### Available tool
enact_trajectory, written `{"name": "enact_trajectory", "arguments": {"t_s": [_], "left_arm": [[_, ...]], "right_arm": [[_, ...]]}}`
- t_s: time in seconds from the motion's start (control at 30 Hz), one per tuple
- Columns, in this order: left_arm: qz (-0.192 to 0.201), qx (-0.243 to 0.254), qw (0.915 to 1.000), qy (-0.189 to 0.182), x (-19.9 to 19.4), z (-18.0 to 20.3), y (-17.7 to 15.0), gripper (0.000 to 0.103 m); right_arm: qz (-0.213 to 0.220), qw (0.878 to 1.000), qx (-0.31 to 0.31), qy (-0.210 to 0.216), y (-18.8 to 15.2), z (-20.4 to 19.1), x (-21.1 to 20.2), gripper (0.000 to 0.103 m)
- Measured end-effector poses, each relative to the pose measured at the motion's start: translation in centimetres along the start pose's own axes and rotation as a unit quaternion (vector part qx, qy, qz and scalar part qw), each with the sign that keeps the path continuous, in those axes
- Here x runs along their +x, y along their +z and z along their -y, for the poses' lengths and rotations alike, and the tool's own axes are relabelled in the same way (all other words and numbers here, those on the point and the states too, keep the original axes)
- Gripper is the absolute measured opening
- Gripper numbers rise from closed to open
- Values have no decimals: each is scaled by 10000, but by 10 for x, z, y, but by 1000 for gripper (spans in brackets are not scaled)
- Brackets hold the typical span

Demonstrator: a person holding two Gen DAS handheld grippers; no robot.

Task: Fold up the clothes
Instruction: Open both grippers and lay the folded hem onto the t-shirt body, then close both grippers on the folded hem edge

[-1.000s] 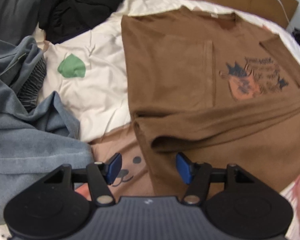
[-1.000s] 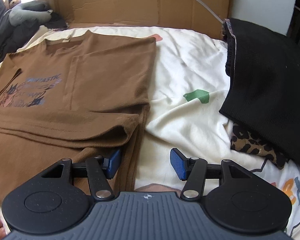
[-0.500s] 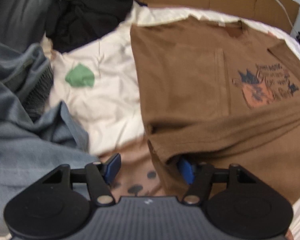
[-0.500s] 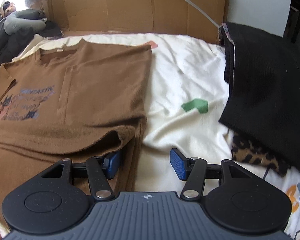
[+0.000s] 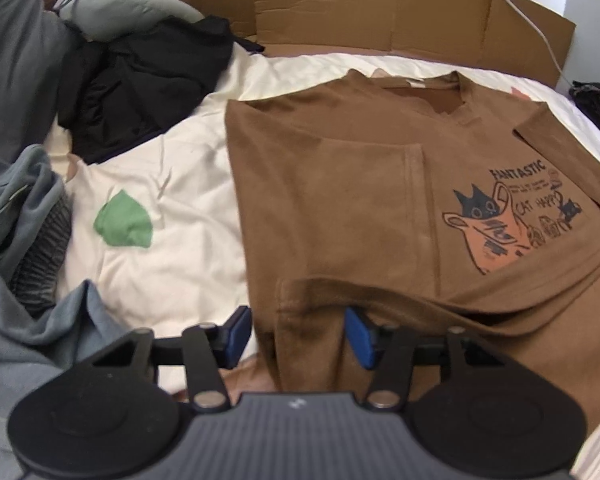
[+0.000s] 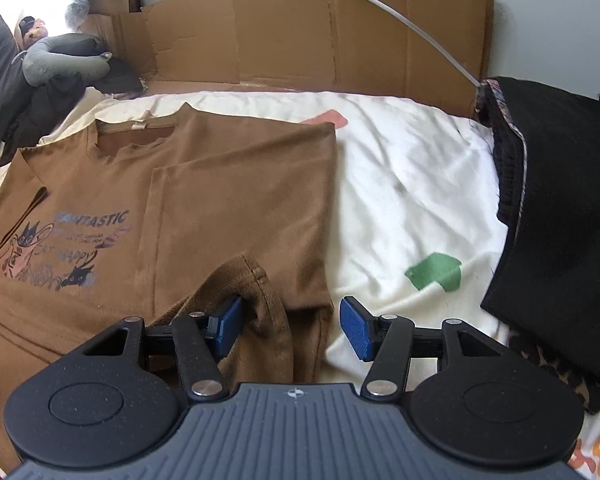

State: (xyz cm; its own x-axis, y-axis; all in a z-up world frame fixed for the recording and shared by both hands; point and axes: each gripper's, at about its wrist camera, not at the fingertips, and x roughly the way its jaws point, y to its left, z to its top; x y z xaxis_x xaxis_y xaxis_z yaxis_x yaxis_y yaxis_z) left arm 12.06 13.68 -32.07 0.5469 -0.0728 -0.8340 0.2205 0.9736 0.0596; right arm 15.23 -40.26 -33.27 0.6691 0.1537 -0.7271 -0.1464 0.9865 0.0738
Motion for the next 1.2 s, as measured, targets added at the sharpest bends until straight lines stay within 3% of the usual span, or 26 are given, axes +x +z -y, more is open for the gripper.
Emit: {"name": "enact_trajectory", "arguments": {"t_s": [0.43,0.77,0.97,1.03,1.13,1.2], "left_arm": [[14,-295,9995,-55,-2,-6,-4,26],[16,-405,9992,-1,-2,-5,-6,20],[1,-436,9990,-30,-1,-4,-5,17],[-4,-496,9988,-48,0,-4,-5,15],[-15,-621,9980,-78,0,-7,-6,9],[-18,-777,9969,-92,-1,-11,-7,7]], "right_arm": [[-4,9992,-330,226,2,-8,-2,60],[140,9961,-868,50,9,-15,-11,58],[-181,9898,-1371,331,13,-19,4,35],[-283,9873,-1506,416,15,-20,8,22],[-302,9915,-1191,427,15,-11,8,5],[-253,9948,-906,395,14,-5,6,3]]}}
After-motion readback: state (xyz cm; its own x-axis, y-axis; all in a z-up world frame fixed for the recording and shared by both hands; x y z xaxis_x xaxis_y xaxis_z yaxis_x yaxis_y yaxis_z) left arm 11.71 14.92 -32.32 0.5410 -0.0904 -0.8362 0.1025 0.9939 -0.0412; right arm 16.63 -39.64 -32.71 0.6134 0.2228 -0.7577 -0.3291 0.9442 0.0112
